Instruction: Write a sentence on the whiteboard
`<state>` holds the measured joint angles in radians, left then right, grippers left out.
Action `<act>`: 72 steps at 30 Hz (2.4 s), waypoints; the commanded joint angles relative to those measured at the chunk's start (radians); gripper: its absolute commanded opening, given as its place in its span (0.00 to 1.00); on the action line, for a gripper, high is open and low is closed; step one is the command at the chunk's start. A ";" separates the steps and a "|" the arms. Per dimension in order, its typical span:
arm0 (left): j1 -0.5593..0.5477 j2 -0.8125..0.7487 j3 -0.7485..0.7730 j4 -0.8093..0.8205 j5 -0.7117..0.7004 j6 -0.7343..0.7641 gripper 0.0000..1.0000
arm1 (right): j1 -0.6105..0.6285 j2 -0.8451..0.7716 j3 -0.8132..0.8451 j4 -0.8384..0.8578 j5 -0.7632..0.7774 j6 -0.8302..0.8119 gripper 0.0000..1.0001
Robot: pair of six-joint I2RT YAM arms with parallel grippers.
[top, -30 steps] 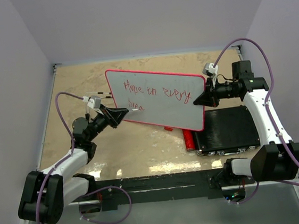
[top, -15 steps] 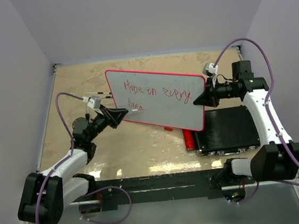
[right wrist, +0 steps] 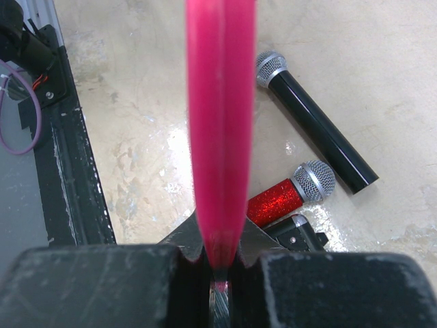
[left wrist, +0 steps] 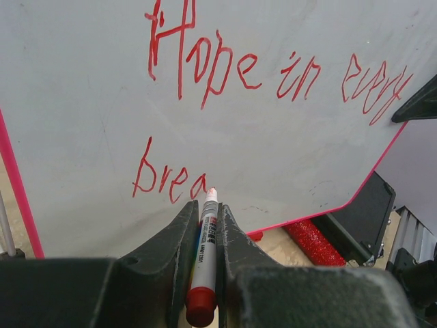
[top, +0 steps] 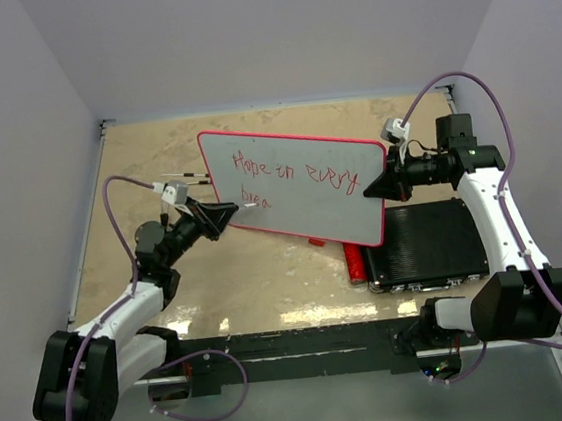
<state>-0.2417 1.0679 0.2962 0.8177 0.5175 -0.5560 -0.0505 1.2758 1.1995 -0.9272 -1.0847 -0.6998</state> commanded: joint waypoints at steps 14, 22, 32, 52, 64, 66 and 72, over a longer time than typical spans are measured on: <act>-0.087 0.058 0.087 0.026 0.001 0.018 0.00 | 0.011 -0.026 0.005 0.004 -0.020 -0.018 0.00; -0.114 0.099 0.112 0.029 -0.071 0.039 0.00 | 0.011 -0.027 0.003 0.005 -0.020 -0.018 0.00; -0.114 0.132 0.150 0.000 -0.113 0.053 0.00 | 0.009 -0.026 0.003 0.007 -0.018 -0.017 0.00; -0.122 0.190 0.176 0.054 -0.076 0.018 0.00 | 0.009 -0.029 0.003 0.004 -0.020 -0.017 0.00; -0.145 0.202 0.179 0.081 -0.062 0.005 0.00 | 0.011 -0.026 0.003 0.005 -0.017 -0.017 0.00; -0.145 0.173 0.167 0.051 -0.079 0.024 0.00 | 0.009 -0.027 0.003 0.004 -0.017 -0.017 0.00; -0.120 0.106 0.135 0.020 -0.094 0.038 0.00 | 0.011 -0.024 0.002 0.005 -0.018 -0.018 0.00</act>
<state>-0.3794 1.2255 0.4404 0.8082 0.4458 -0.5526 -0.0505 1.2758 1.1995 -0.9199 -1.0836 -0.6998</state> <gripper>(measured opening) 0.170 0.063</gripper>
